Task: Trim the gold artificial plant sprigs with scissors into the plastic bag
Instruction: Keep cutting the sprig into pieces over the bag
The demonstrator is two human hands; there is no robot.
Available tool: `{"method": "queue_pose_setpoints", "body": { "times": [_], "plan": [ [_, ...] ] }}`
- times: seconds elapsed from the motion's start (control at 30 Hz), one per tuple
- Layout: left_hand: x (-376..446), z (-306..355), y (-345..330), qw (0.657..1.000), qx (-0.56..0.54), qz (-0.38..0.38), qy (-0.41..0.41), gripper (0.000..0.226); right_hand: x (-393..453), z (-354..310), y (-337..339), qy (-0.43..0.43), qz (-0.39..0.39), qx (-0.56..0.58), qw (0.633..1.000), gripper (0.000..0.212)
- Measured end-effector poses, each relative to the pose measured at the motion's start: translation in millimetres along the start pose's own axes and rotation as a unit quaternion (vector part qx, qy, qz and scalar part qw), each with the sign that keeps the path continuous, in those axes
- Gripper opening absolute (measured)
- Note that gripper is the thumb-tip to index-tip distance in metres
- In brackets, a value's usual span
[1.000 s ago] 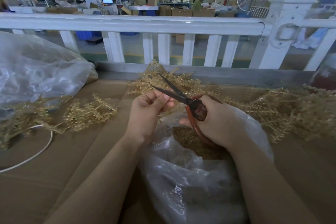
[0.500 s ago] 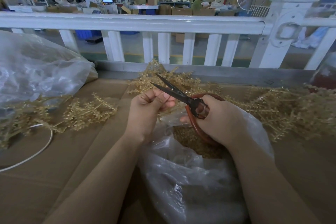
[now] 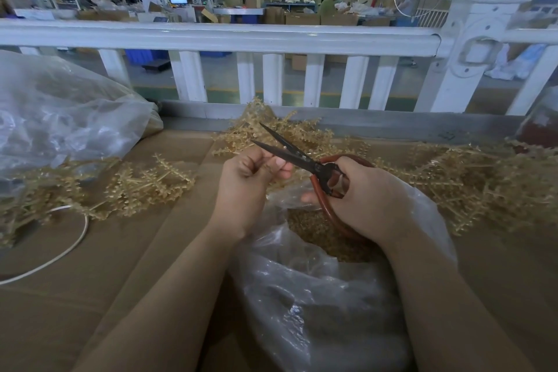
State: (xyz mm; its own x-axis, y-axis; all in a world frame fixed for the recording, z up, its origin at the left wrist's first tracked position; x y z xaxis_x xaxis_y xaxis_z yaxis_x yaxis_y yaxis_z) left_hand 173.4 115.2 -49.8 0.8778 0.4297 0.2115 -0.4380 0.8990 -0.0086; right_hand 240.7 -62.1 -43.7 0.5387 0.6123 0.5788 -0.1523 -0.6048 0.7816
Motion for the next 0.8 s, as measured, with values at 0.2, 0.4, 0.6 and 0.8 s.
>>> {"method": "queue_pose_setpoints", "body": {
  "times": [0.2, 0.4, 0.6, 0.8],
  "plan": [
    [-0.2, 3.2, -0.1, 1.000, 0.008, -0.002, -0.011, 0.021, 1.0, -2.3, 2.8, 0.011, 0.021, -0.004, 1.000, 0.058],
    [0.1, 3.0, -0.4, 1.000, 0.006, -0.003, -0.014, 0.024, 0.3, -0.1, 2.1, 0.008, 0.029, -0.003, 1.000, 0.060],
    [0.5, 1.2, -1.8, 0.999, -0.033, -0.021, -0.007, 0.039, 0.8, 3.6, -1.4, -0.004, 0.016, 0.008, 1.000, 0.049],
    [-1.1, -5.9, -9.1, 0.994, -0.087, -0.058, 0.025, 0.006, -0.2, 6.5, -6.9, -0.077, 0.008, 0.141, 0.987, 0.061]
  ]
}}
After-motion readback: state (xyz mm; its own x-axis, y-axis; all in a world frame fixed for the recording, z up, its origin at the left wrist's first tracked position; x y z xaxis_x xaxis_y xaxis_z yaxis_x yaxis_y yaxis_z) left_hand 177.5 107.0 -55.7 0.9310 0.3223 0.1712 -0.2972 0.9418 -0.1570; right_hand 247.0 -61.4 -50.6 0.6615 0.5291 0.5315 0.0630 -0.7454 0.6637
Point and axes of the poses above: each hand's wrist, its own x-axis towards the middle knuckle, its own y-axis out of the back of the hand, z = x × y, the point moved 6 cm from there along x, towards the middle knuckle, and after that the axes turned 11 degrees about y, right-handed, at the moved point
